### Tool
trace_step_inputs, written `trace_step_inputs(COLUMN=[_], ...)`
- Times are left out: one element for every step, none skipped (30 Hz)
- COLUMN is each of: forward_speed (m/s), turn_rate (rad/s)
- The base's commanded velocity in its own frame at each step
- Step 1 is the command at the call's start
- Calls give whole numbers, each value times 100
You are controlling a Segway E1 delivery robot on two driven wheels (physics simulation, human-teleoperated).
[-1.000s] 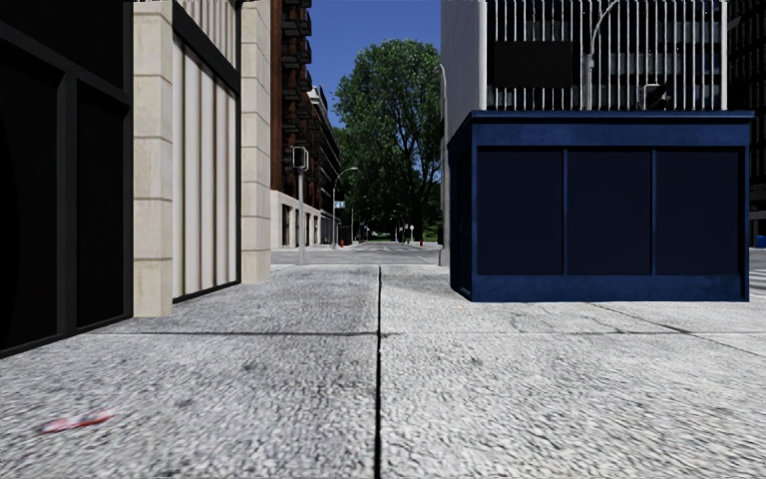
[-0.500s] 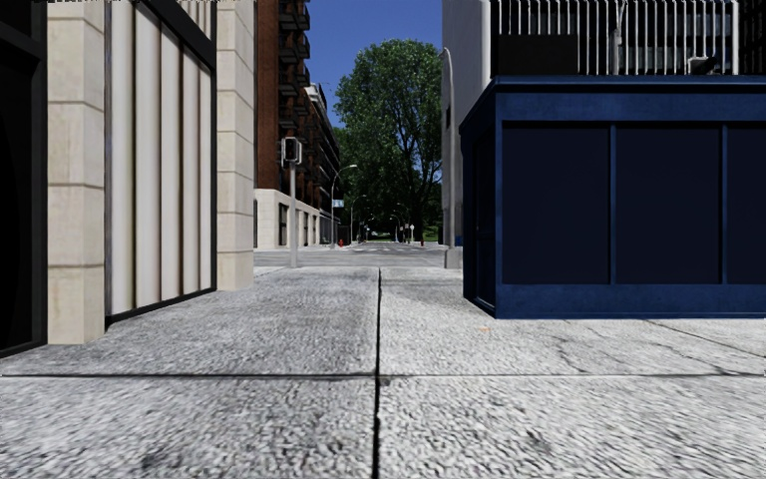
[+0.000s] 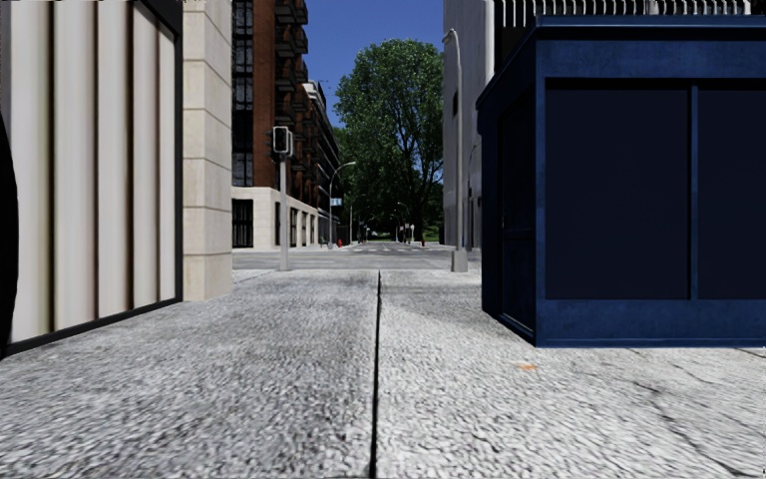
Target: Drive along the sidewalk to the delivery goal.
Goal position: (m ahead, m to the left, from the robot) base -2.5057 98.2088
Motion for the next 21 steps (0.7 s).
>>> trace_step_inputs(forward_speed=[200,200,200,200,200,200,200,200,200,200,200,200,200,200,200,200,200,200,200,200,200], turn_rate=[0,0,0,0,0,0,0,0,0,0,0,0,0,0,0,0,0,0,0,0,0])
